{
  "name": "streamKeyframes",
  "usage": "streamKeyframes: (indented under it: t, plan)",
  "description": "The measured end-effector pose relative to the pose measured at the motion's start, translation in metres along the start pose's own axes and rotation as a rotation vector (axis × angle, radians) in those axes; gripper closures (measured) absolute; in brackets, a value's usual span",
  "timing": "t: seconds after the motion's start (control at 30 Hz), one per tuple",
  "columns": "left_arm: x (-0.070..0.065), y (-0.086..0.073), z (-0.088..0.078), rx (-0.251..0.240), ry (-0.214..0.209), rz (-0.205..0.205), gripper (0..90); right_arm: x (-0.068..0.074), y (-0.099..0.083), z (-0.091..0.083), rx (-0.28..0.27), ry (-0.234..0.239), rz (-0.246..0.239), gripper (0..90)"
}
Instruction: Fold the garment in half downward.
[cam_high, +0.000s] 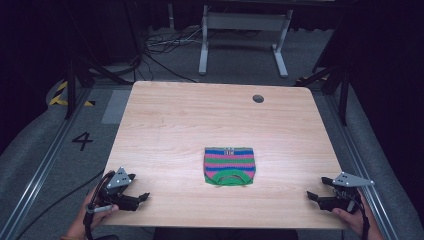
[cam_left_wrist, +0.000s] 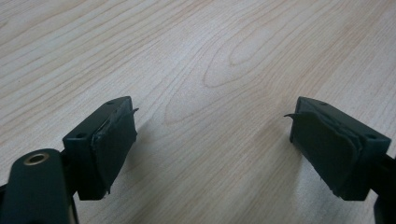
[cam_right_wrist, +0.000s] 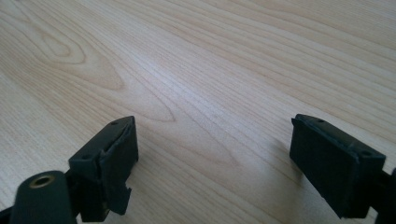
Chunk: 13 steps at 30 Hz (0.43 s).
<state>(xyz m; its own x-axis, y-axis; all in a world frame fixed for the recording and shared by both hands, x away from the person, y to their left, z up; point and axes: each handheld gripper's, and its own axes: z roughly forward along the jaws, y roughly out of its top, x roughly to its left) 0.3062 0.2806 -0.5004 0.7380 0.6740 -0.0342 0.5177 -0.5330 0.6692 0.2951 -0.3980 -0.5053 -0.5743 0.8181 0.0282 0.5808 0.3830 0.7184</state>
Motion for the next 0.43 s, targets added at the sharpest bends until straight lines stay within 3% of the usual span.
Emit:
streamKeyframes:
  t: [0.43]
  plan:
    - [0.001,0.0007,0.0008,0.007,0.006,-0.002,11.9,0.0,0.0,0.0,0.0,0.0,0.0,15.6]
